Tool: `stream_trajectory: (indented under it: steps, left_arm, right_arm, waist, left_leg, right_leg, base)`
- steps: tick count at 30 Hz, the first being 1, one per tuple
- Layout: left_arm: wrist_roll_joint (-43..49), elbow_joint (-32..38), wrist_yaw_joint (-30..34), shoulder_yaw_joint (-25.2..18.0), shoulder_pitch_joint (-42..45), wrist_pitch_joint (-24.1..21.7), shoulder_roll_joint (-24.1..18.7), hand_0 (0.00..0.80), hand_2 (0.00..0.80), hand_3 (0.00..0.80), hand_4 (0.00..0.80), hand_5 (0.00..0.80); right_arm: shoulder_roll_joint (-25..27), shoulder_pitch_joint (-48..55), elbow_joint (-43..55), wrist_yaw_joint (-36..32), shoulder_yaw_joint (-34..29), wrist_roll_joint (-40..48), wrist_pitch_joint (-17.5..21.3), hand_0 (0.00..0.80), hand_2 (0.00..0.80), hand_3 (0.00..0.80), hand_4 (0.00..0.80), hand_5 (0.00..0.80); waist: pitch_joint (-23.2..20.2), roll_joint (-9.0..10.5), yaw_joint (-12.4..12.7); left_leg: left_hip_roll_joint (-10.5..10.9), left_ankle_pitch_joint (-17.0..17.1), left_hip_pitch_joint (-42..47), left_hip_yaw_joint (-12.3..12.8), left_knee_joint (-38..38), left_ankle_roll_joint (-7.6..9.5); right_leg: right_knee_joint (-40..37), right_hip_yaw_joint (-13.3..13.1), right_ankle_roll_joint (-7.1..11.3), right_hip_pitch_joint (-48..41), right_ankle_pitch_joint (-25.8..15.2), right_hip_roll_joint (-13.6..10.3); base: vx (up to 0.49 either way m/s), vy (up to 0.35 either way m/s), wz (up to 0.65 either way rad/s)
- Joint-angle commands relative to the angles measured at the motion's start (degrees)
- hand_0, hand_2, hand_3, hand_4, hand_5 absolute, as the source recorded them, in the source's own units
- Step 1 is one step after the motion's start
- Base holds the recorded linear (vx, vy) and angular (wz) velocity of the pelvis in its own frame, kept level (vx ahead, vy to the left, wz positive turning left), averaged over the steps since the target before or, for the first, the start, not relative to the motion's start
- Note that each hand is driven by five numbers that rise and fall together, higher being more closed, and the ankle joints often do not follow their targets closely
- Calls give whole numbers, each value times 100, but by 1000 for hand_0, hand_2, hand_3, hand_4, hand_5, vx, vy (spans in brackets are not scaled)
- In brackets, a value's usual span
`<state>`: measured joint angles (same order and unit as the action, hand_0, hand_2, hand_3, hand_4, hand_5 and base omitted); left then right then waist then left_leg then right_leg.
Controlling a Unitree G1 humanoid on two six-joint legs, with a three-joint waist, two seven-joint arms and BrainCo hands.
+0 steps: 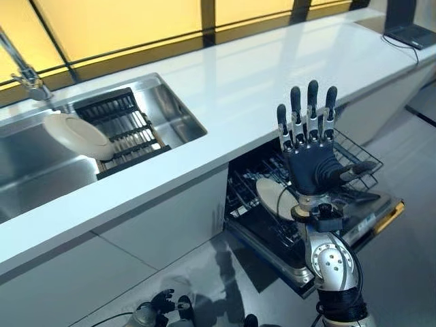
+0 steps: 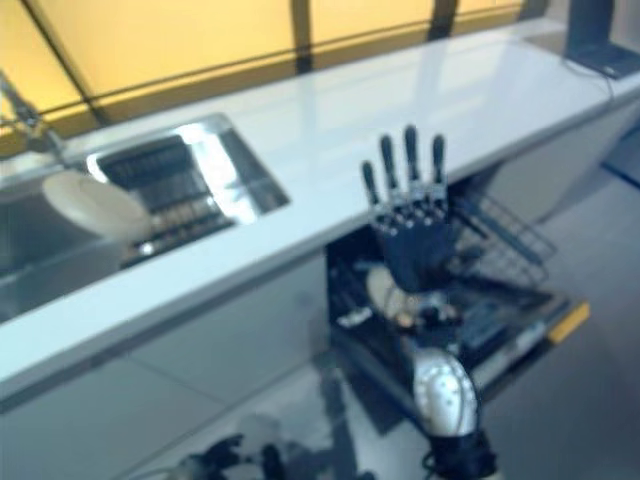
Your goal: Take plates into dishwasher
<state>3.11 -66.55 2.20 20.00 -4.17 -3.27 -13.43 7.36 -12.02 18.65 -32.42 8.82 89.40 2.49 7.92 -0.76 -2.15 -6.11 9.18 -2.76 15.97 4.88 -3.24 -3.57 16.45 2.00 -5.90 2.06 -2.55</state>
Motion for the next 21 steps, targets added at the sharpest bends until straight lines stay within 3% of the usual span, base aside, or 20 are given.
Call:
stream_trajectory:
  steps: [1,6,11,16,21]
  left_arm:
    - [-82,-408,-13,112,-363,-190,-59,0,0,0,0,0]
    - [-107,-499,1,107,-295,-252,-61,0,0,0,0,0]
    - [-310,-623,-18,-5,-155,-334,-46,0,0,0,0,0]
    - [-387,-703,-78,-162,0,-356,-41,0,0,0,0,0]
    - [-367,-701,-53,-280,63,-352,-115,0,0,0,0,0]
  right_arm:
    - [-394,-453,702,-164,-3,395,24,0,0,0,0,0]
    - [-402,-450,646,-294,123,121,71,0,0,0,0,0]
    - [-230,-441,765,-384,94,-293,-121,0,0,0,0,0]
    - [69,-543,809,-23,-49,-1765,350,0,0,0,0,0]
    - [622,-695,676,561,-463,-3400,979,0,0,0,0,0]
  waist:
    - [22,271,73]
    - [-48,270,142]
    - [-103,289,195]
    - [-126,332,267]
    - [-136,372,301]
  left_leg:
    - [233,-694,-62,161,-21,244]
    - [271,-702,-22,105,6,262]
    - [311,-849,-26,67,-188,299]
    - [382,-1049,-59,-6,-498,356]
    - [531,-1304,-85,-106,-801,534]
  right_leg:
    - [667,211,-498,136,691,57]
    - [655,255,-492,75,691,44]
    - [641,293,-488,-8,686,0]
    - [706,321,-456,-106,730,-83]
    - [1128,333,-307,-133,870,-265]
  base:
    - [42,16,16]
    - [48,19,9]
    - [92,56,5]
    - [146,103,8]
    - [187,183,15]
